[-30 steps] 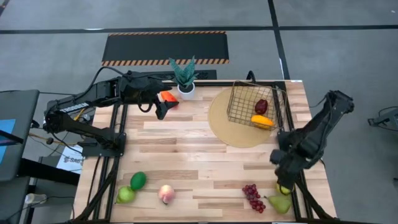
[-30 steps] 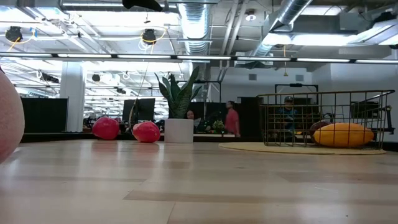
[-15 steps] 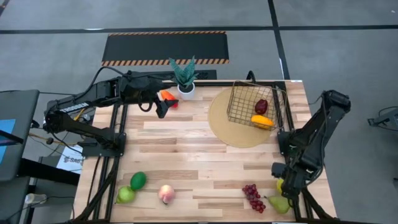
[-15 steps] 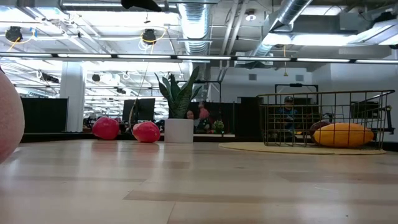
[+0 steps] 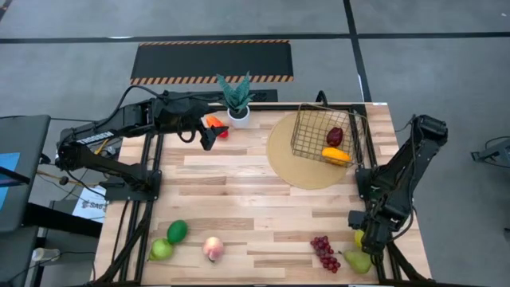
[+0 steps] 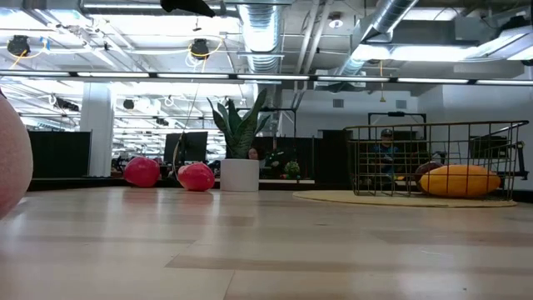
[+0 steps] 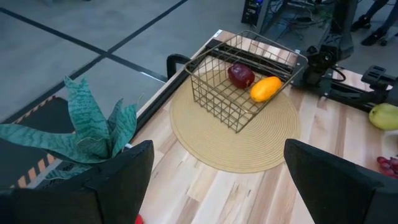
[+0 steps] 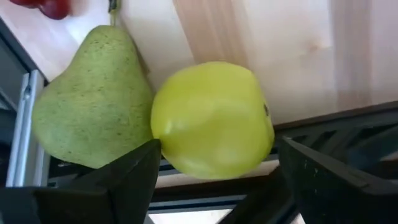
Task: Build produce basket
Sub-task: Put the green apple into the wire basket
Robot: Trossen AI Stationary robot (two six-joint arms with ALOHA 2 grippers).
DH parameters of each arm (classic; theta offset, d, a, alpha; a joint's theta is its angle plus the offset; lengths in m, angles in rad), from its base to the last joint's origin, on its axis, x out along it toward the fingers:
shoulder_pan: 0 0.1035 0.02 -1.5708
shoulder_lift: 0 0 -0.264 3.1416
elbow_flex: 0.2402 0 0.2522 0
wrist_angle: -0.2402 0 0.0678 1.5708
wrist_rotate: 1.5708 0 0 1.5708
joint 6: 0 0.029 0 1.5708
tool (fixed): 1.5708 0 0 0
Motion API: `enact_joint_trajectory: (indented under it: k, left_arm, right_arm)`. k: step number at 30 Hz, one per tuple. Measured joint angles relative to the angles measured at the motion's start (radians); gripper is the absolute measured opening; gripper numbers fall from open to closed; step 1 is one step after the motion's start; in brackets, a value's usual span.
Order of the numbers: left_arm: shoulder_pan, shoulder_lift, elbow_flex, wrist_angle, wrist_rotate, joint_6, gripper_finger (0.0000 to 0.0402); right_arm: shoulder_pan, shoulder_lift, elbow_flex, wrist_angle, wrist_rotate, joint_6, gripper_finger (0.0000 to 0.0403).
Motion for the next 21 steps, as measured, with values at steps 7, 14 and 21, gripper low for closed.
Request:
enact_joint_trajectory:
  k: [7, 14, 21]
  left_arm:
    - [0.000, 0.000, 0.000, 0.000, -0.003, 0.000, 0.0348]
    - [0.000, 0.000, 0.000, 0.000, -0.003, 0.006, 0.0348]
    - [0.000, 0.001, 0.000, 0.000, -0.003, 0.009, 0.0348]
  right_arm:
    - [-0.001, 0.004, -0.048, 0.059, -0.006, -0.001, 0.0343]
    - [-0.004, 0.002, -0.083, 0.094, -0.007, 0.004, 0.0335]
    - [-0.039, -0.003, -0.090, 0.083, -0.019, 0.014, 0.0284]
